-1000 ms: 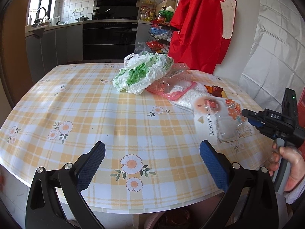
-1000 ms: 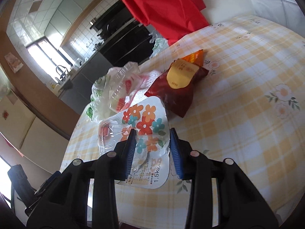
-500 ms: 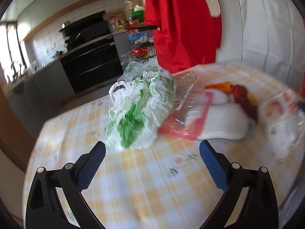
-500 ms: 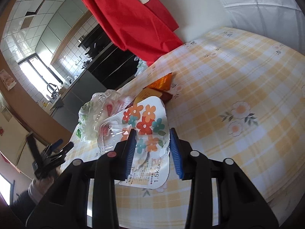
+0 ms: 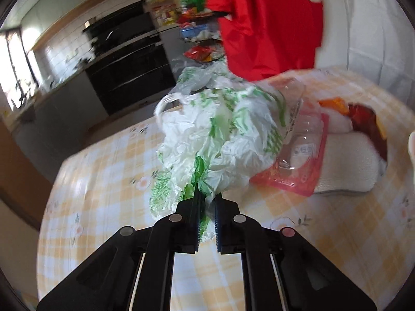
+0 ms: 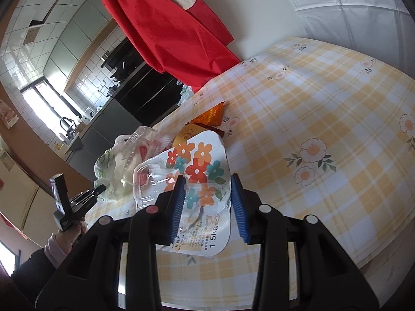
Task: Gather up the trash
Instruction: 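Lower the plastic bag into the pink bin with the left tool while the right tool carries the package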
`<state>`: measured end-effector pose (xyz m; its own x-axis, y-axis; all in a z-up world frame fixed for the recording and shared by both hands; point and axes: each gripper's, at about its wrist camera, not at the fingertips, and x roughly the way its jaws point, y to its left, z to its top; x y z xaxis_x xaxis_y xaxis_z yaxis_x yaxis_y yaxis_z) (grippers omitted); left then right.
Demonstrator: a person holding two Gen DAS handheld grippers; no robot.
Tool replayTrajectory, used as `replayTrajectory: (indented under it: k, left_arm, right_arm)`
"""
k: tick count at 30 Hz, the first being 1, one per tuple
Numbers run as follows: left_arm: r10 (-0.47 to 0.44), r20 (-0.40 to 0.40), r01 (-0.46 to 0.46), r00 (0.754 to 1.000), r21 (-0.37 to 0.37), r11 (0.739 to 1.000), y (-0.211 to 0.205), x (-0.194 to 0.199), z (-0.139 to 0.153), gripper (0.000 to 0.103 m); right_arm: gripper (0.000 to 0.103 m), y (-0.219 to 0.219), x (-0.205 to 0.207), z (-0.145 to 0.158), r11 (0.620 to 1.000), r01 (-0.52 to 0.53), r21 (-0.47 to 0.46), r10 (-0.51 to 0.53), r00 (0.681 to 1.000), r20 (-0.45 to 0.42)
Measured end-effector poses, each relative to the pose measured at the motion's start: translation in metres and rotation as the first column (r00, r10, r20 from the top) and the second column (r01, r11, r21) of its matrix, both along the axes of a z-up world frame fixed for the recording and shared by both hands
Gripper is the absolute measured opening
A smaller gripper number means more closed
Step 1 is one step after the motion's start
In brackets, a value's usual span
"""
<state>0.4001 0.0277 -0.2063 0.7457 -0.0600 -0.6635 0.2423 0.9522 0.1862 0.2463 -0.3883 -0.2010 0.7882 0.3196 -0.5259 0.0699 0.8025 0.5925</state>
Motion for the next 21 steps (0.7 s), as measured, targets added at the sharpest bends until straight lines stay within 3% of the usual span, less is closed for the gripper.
replayTrajectory:
  k: [8, 14, 21]
  left_arm:
    - [0.062, 0.099, -0.047, 0.993, -0.148, 0.988, 0.057, -0.088, 0.075, 0.007]
    - [0.061, 0.148, -0.025, 0.987, -0.231, 0.973, 0.067, -0.166, 0.122, 0.007]
    - [0.005, 0.158, 0.044, 0.987, -0.301, 0.952, 0.063, -0.241, 0.152, 0.007]
  right_arm:
    - [0.037, 0.021, -0.018, 0.029, 0.999, -0.039, 0.008, 0.038, 0.997, 0.064]
    - [0.038, 0.029, -0.043, 0.057, 0.999, -0.047, 0.005, 0.046, 0.993, 0.113]
    - [0.037, 0.028, -0.079, 0.087, 0.999, -0.038, -0.007, 0.039, 0.984, 0.175]
